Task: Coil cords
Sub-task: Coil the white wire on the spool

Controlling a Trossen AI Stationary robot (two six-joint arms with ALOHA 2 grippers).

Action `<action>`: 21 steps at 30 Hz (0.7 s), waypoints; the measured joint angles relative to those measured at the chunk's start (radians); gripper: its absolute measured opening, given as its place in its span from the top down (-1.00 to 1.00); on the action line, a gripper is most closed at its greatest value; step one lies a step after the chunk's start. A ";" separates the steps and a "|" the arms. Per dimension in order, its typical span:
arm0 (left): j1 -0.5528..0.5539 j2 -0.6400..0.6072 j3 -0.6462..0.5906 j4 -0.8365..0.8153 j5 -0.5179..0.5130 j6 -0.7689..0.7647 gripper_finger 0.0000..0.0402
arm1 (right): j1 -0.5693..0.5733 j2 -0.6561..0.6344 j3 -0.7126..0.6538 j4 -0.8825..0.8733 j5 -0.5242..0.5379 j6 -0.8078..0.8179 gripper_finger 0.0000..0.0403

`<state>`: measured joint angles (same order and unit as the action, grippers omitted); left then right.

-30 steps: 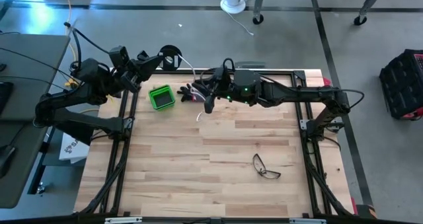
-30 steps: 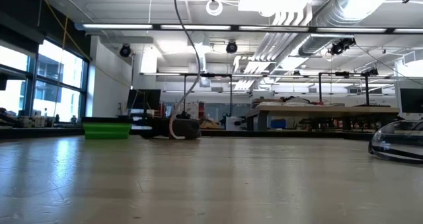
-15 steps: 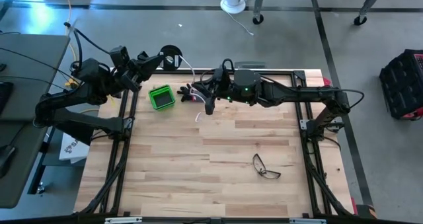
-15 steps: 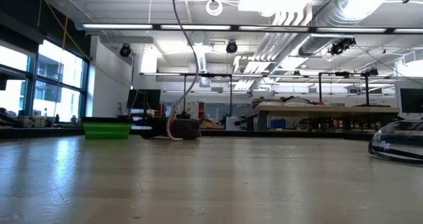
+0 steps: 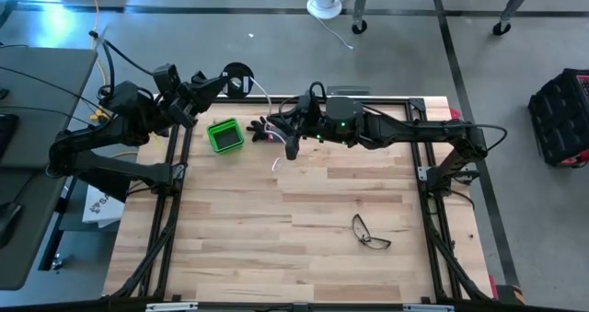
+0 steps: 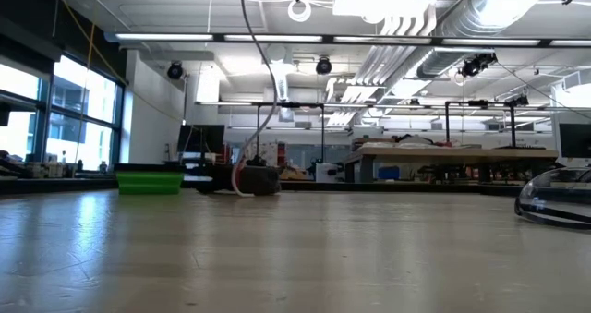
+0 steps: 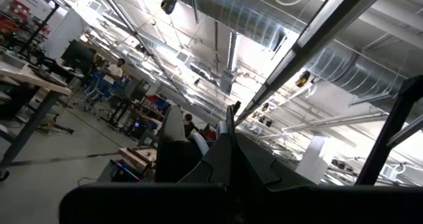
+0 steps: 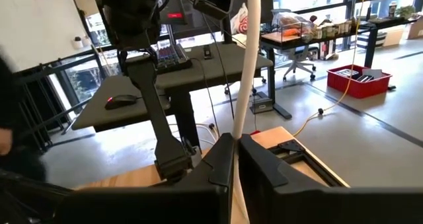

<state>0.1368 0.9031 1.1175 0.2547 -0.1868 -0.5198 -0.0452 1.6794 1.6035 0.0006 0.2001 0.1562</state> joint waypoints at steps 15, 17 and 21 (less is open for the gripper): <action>0.000 0.000 0.000 0.006 -0.033 0.026 1.00 | 0.000 0.000 0.000 0.003 0.028 -0.005 0.39; 0.000 0.000 0.000 0.006 -0.034 0.026 1.00 | 0.000 0.000 0.000 0.003 0.028 -0.007 0.39; 0.000 0.000 0.000 0.006 -0.034 0.019 1.00 | -0.001 0.000 0.000 0.003 0.028 -0.004 0.39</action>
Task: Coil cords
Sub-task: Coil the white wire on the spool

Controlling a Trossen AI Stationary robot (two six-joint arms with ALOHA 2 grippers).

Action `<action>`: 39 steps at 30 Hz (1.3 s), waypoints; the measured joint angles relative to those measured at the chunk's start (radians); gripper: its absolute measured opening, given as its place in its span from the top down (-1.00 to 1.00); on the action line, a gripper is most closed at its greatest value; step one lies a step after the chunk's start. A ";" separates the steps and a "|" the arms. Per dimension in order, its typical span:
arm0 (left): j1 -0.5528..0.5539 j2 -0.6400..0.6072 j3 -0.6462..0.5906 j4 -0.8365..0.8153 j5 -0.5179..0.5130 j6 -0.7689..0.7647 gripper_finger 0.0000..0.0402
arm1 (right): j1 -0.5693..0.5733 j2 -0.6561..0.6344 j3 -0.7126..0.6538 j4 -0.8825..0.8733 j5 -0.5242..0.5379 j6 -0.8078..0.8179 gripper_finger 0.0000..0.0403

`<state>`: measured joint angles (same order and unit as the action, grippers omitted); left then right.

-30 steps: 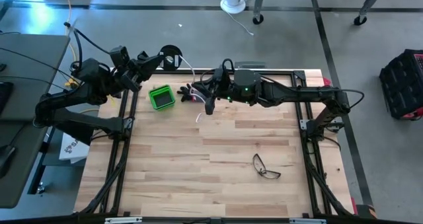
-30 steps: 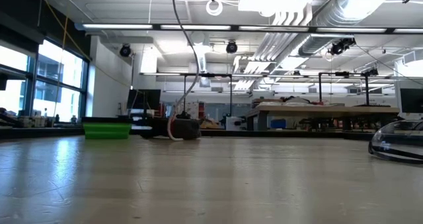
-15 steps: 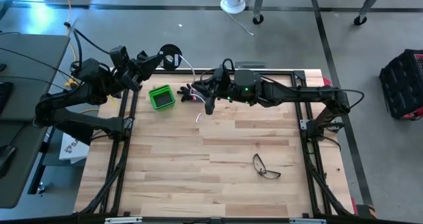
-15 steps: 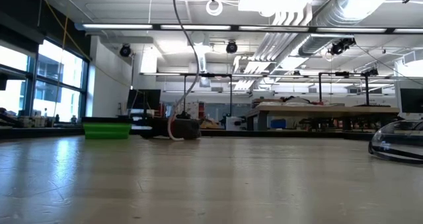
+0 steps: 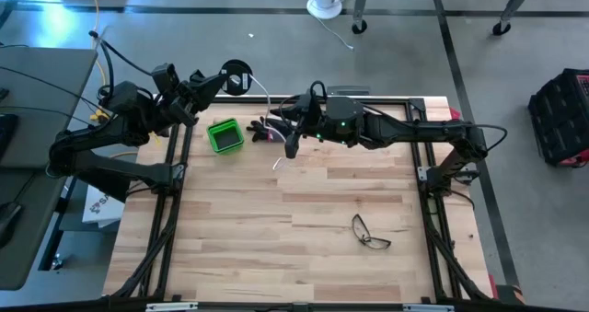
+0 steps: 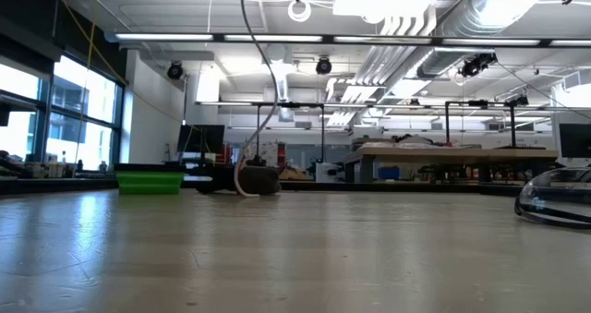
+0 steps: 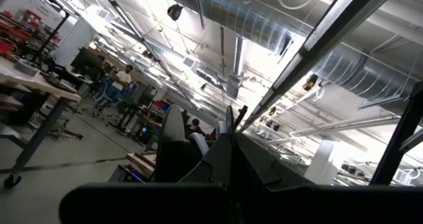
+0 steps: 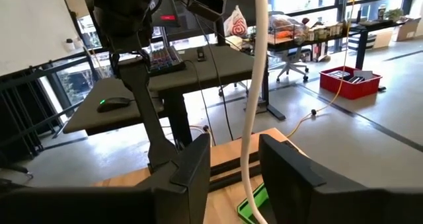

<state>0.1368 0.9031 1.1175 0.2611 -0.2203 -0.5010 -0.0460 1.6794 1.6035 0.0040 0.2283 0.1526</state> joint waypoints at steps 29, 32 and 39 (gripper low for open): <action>0.000 0.006 0.000 0.022 0.035 -0.056 1.00 | -0.004 0.014 0.000 0.015 -0.028 -0.054 0.61; 0.000 0.006 0.000 0.021 0.035 -0.055 1.00 | -0.004 0.014 0.000 0.015 -0.028 -0.042 0.65; 0.000 0.006 0.000 0.021 0.035 -0.055 1.00 | -0.004 0.013 0.000 0.015 -0.027 -0.039 0.73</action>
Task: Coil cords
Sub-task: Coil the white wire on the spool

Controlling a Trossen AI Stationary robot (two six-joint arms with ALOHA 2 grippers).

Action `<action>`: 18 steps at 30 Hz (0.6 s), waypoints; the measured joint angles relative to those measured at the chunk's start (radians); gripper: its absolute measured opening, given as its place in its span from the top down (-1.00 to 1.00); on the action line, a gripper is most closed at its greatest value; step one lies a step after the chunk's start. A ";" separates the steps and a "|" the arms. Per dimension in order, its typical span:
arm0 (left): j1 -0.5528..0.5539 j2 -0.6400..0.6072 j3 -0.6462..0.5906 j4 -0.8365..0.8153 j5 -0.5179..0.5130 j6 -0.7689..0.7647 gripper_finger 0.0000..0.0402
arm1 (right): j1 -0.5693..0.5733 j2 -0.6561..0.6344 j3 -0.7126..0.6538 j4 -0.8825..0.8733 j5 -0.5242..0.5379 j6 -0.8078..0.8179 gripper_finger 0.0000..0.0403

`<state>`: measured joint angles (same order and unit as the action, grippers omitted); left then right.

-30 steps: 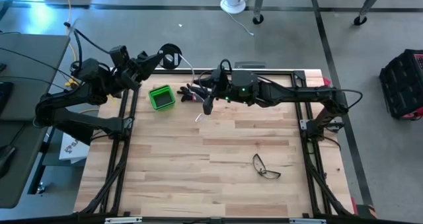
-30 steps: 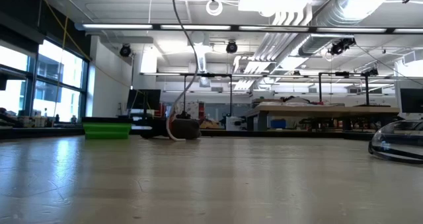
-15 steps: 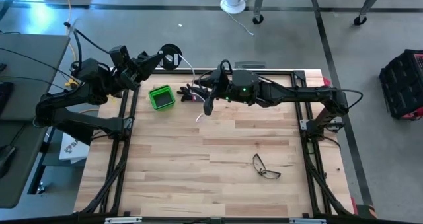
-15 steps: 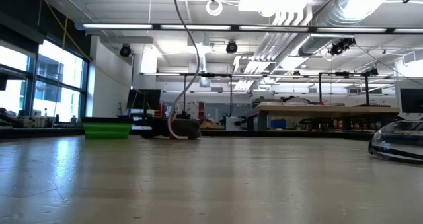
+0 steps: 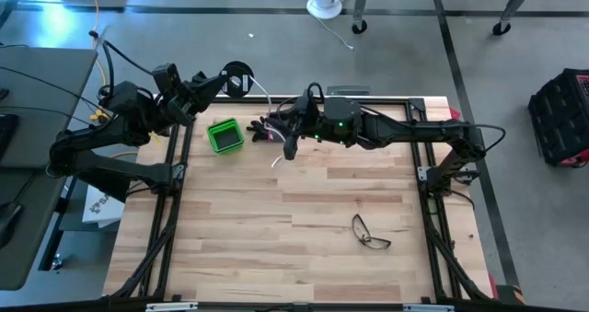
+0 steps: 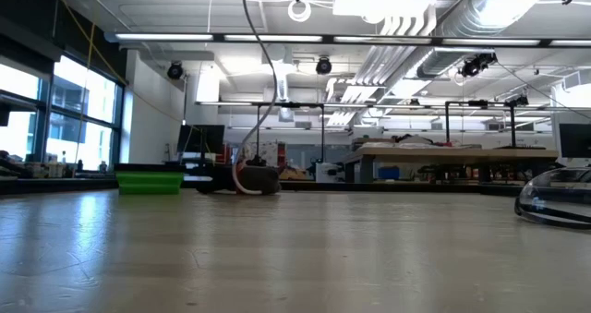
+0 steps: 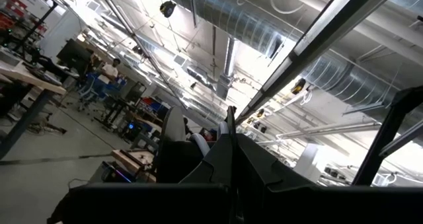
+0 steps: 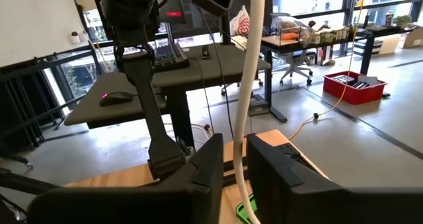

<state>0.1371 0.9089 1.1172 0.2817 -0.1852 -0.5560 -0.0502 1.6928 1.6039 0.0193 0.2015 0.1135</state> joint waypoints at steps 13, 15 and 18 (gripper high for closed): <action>0.000 0.036 0.000 -0.043 0.003 -0.303 1.00 | 0.068 0.004 0.000 0.058 -0.011 -0.002 0.99; -0.001 0.049 0.000 -0.072 0.027 -0.419 1.00 | 0.081 0.013 0.000 0.085 -0.015 -0.002 1.00; -0.001 0.078 0.000 -0.082 0.044 -0.528 1.00 | 0.097 0.037 0.000 0.125 -0.022 -0.001 1.00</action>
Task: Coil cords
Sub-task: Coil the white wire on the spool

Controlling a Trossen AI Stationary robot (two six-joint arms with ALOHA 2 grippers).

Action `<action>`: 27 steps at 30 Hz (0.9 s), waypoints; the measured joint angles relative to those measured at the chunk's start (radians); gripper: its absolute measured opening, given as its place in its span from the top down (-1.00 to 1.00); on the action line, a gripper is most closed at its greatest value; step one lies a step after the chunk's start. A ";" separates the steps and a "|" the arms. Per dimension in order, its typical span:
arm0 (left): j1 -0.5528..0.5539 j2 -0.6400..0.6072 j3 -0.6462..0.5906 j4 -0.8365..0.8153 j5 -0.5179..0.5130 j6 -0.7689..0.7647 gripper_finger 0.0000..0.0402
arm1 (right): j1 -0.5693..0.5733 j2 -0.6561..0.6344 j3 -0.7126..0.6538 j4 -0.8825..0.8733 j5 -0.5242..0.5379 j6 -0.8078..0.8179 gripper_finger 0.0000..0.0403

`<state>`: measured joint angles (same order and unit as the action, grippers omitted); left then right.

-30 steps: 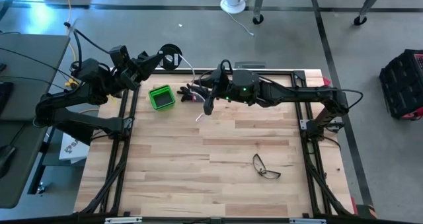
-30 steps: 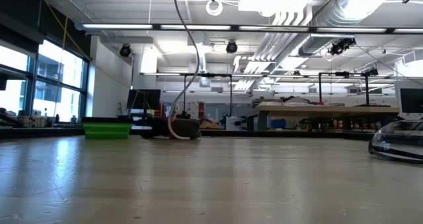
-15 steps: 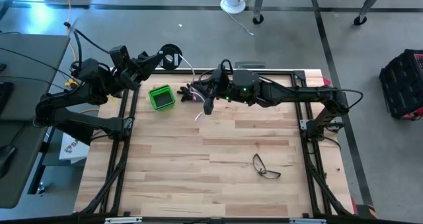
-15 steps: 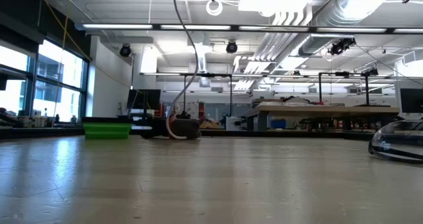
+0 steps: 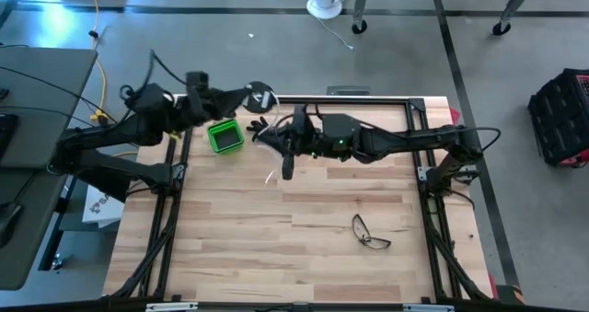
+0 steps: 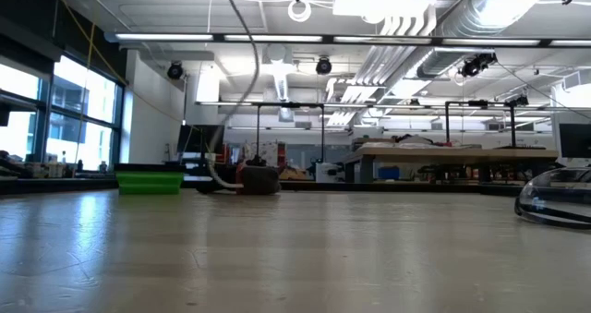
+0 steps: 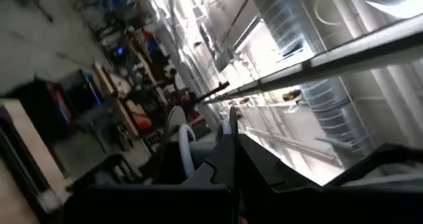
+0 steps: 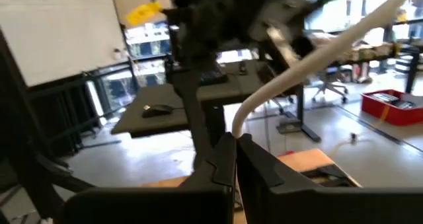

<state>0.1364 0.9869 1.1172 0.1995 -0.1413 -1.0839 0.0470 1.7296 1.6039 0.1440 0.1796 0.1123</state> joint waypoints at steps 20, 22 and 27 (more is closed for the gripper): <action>-0.105 0.040 0.000 -0.087 0.175 -0.436 1.00 | 0.027 0.057 0.000 0.174 0.002 0.033 1.00; -0.124 0.041 0.000 -0.095 0.183 -0.460 1.00 | 0.024 0.058 0.000 0.190 -0.015 0.019 1.00; -0.164 0.040 0.000 -0.096 0.194 -0.521 1.00 | 0.022 0.058 0.000 0.209 -0.032 -0.001 1.00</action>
<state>-0.0275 1.0267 1.1172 0.1039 0.0526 -1.6053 0.0690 1.7874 1.6035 0.3534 0.1478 0.1112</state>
